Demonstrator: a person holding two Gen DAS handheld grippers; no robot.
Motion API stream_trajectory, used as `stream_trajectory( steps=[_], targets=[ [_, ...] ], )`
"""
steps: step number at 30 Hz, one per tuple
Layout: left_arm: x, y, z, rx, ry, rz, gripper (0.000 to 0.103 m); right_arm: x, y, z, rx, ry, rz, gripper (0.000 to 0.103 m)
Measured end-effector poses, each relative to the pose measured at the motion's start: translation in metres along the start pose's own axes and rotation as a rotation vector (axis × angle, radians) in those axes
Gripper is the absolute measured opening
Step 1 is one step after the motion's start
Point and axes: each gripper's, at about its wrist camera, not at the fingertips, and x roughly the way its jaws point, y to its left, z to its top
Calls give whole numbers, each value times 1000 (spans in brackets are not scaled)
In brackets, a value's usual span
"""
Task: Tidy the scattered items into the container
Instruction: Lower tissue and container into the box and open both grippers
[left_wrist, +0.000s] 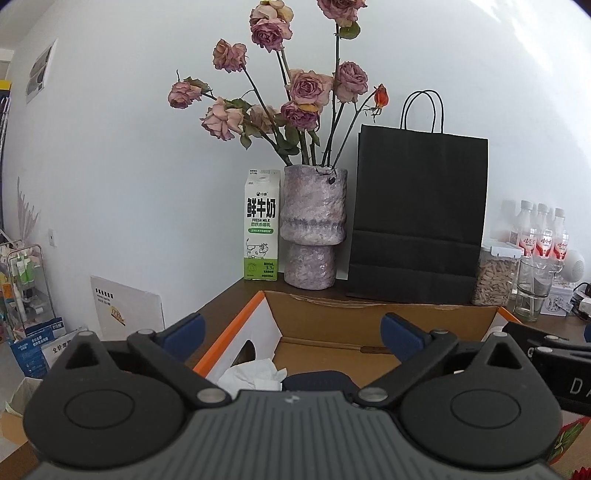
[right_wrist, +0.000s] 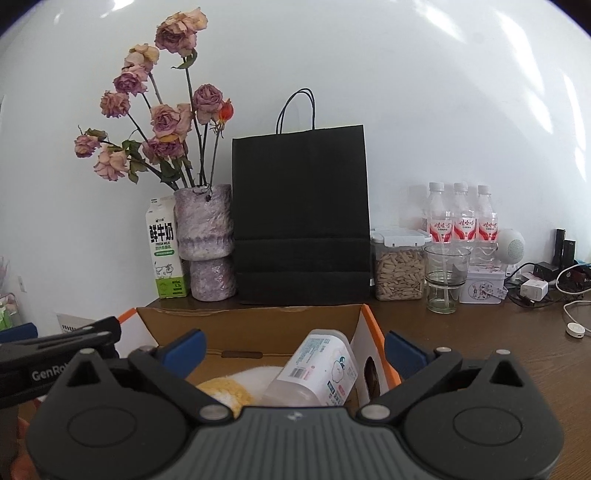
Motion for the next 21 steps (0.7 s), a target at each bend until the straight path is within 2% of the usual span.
stream_trajectory(
  steps=[21],
  targets=[
    [-6, -2, -3, 3, -12, -14, 103, -9, -3, 2, 5, -15, -3, 103]
  ],
)
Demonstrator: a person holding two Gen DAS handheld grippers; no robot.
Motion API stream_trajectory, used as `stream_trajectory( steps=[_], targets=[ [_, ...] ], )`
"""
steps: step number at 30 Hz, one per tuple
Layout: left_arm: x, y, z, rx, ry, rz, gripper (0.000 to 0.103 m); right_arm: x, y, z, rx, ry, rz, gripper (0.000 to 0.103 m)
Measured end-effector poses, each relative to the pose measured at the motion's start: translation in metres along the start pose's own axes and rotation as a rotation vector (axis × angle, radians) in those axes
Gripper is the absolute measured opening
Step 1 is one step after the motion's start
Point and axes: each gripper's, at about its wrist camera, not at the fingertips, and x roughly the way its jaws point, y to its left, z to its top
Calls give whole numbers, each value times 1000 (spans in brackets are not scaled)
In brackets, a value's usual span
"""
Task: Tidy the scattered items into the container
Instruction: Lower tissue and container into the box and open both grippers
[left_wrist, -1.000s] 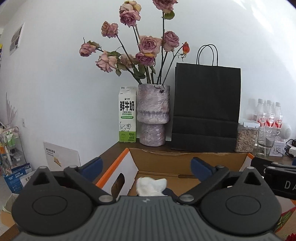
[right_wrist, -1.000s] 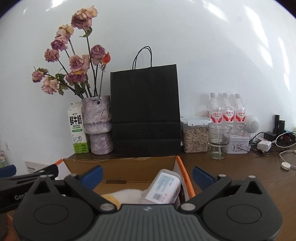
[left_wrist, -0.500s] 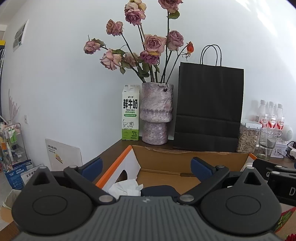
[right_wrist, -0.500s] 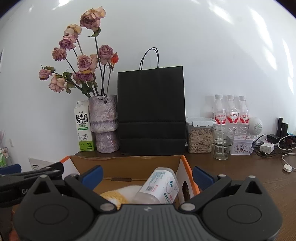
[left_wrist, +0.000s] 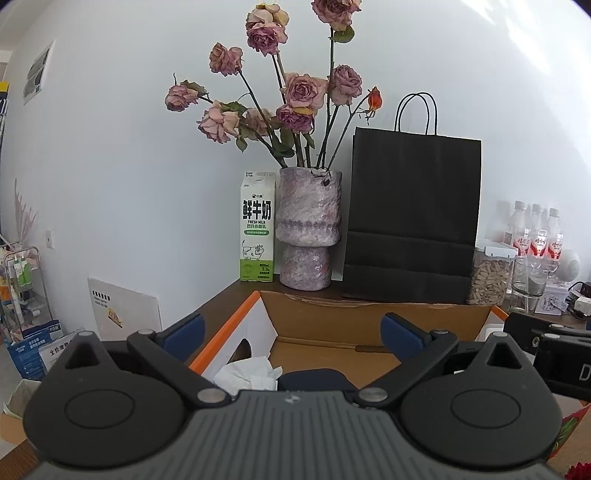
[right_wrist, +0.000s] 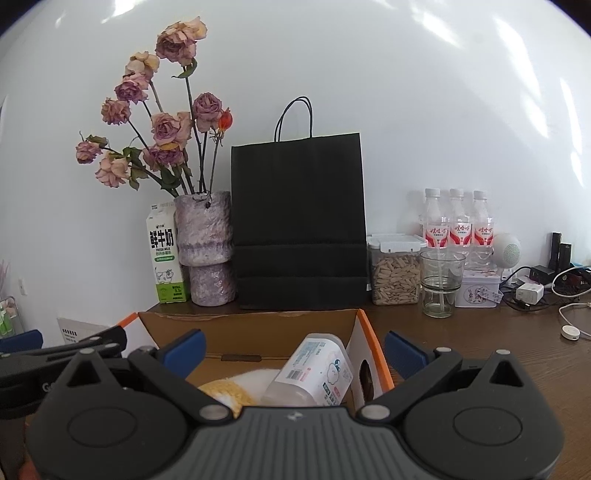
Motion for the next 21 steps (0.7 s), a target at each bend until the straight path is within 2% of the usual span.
stream_trajectory(
  steps=[21],
  targets=[
    [-26, 3, -10, 10, -49, -49, 103, -27, 2, -1, -16, -45, 9, 103]
  ],
)
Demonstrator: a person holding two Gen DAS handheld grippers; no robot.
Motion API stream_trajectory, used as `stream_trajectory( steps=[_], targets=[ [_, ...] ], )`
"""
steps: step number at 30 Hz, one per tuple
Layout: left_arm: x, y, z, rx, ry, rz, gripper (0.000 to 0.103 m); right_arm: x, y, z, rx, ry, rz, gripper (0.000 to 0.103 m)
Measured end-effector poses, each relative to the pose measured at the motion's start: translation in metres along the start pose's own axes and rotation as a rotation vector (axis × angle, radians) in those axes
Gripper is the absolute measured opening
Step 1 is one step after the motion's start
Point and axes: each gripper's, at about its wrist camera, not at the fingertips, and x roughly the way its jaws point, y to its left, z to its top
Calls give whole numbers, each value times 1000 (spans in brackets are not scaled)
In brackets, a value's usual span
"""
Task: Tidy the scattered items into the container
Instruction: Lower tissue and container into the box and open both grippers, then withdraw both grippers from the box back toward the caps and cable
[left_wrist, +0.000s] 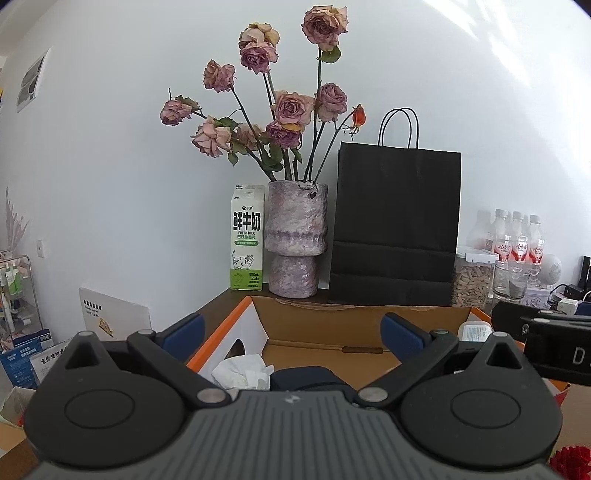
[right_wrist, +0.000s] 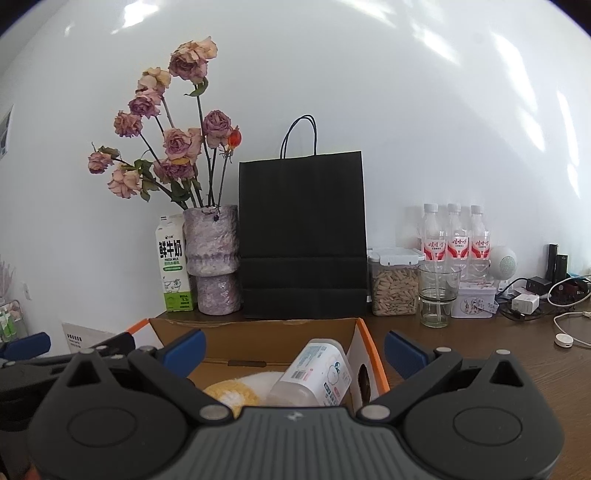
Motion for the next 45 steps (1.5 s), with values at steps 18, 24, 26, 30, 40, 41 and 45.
stream_trajectory(
  steps=[18, 24, 26, 30, 40, 41, 45],
  targets=[
    [-26, -6, -23, 101, -61, -30, 103, -31, 1, -32, -72, -25, -15, 103],
    [-37, -5, -29, 122, -61, -27, 103, -44, 0, -45, -69, -29, -21, 103],
    [-41, -4, -31, 124, -66, -23, 103, -48, 2, -50, -76, -22, -23, 103],
    [-51, 0, -33, 123, -82, -11, 103, -60, 4, -56, -90, -36, -34, 103],
    [-75, 15, -25, 120, -96, 0, 103, -85, -4, -55, -59, -24, -27, 103],
    [-78, 16, -26, 123, -95, 0, 103, -88, -5, -55, -60, -16, -23, 103],
    [-86, 24, -30, 133, -78, 0, 103, -96, -4, -61, -69, 20, -18, 103]
  ],
)
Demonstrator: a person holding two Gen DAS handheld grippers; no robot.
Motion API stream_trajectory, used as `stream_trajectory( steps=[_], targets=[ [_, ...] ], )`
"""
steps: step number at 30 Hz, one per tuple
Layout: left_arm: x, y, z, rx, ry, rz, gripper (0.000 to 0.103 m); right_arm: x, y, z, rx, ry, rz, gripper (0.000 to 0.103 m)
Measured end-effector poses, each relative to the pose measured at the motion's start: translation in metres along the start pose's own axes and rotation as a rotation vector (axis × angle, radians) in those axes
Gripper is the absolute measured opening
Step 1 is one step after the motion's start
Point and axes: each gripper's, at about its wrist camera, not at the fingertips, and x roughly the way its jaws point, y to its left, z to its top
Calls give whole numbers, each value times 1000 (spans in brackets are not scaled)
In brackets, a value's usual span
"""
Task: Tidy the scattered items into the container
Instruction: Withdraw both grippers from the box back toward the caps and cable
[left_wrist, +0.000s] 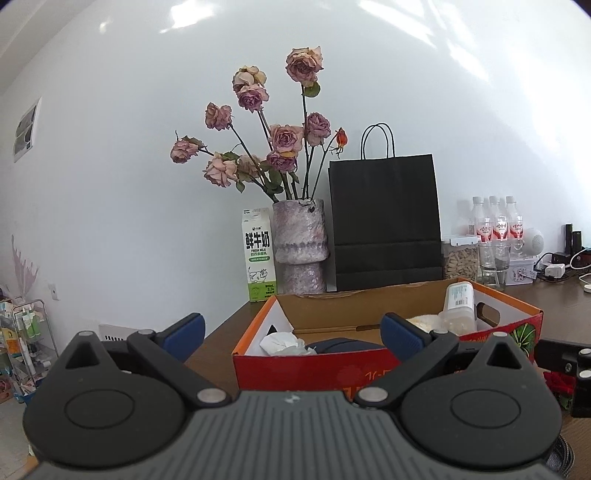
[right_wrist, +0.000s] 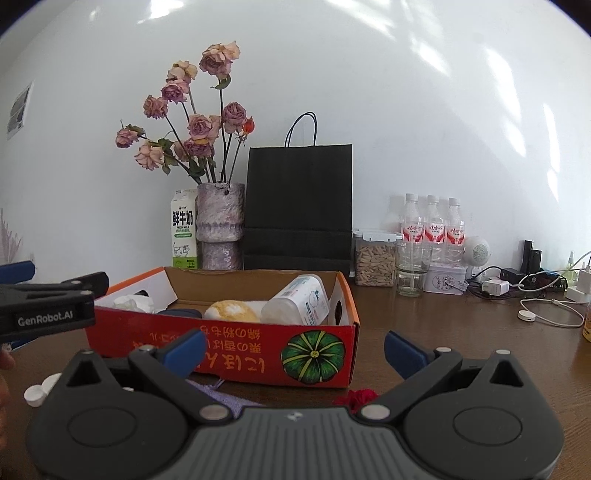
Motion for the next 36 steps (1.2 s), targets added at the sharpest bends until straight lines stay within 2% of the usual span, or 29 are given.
stream_trajectory(
  steps=[7, 14, 19, 26, 29, 32, 36],
  targets=[
    [-15, 19, -9, -10, 55, 5, 103, -16, -6, -10, 14, 49, -8, 103],
    [-33, 32, -26, 24, 94, 0, 103, -28, -14, -24, 34, 109, 6, 103],
    [-39, 42, -31, -16, 121, -4, 103, -30, -17, -34, 53, 140, 10, 103],
    [-37, 41, -46, 22, 216, -41, 103, -34, -17, -38, 51, 145, 29, 103],
    [-41, 41, -46, 20, 194, -41, 103, -33, -15, -37, 41, 154, 36, 103],
    [-38, 38, -46, 42, 211, -62, 103, -32, -14, -37, 34, 160, 40, 103],
    [-38, 35, -47, 61, 212, -53, 103, -30, -15, -38, 39, 170, 45, 103]
  ],
)
